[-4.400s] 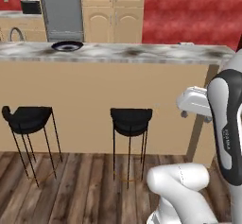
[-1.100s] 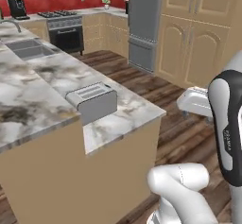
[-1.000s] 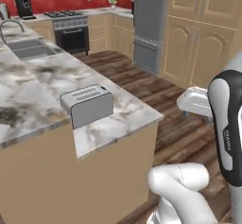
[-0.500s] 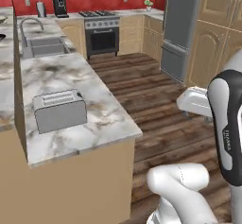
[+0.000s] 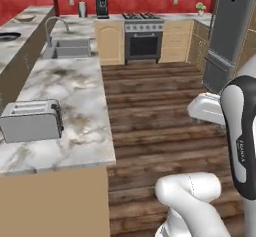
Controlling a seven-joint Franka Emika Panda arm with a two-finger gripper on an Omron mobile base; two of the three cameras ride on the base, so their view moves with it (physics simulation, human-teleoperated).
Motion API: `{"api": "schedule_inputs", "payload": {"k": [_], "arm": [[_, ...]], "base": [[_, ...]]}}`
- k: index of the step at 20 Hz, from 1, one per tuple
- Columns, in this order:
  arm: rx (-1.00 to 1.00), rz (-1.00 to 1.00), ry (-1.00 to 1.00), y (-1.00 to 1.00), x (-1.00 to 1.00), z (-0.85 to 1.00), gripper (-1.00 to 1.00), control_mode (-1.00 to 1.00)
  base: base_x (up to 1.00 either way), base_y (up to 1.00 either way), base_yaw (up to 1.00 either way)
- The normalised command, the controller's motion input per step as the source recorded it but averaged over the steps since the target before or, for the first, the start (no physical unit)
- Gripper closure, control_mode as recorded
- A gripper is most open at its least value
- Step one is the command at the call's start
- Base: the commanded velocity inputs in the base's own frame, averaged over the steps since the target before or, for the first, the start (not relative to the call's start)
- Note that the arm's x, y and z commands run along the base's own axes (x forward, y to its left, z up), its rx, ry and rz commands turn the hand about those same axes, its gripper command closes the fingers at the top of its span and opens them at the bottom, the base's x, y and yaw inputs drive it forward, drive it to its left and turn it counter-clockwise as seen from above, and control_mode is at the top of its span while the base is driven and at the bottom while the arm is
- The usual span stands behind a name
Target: Move the bowls from the cabinet to the plates on the dining table.
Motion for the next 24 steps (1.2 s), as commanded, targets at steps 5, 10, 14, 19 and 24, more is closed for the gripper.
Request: {"api": "schedule_inputs", "payload": {"k": [5,10,14,19,24], "arm": [[0.00,0.00,0.00,0.00,0.00,0.00,-1.00,1.00],[0.00,0.00,0.00,0.00,0.00,0.00,-1.00,1.00],[0.00,0.00,0.00,0.00,0.00,0.00,-1.00,1.00],[0.00,0.00,0.00,0.00,0.00,0.00,-1.00,1.00],[0.00,0.00,0.00,0.00,0.00,0.00,-1.00,1.00]], "base": [[0.99,-0.99,0.34],[1.00,-1.00,0.23],[1.00,-1.00,0.13],[1.00,-0.82,0.01],[1.00,-0.71,0.00]]}}
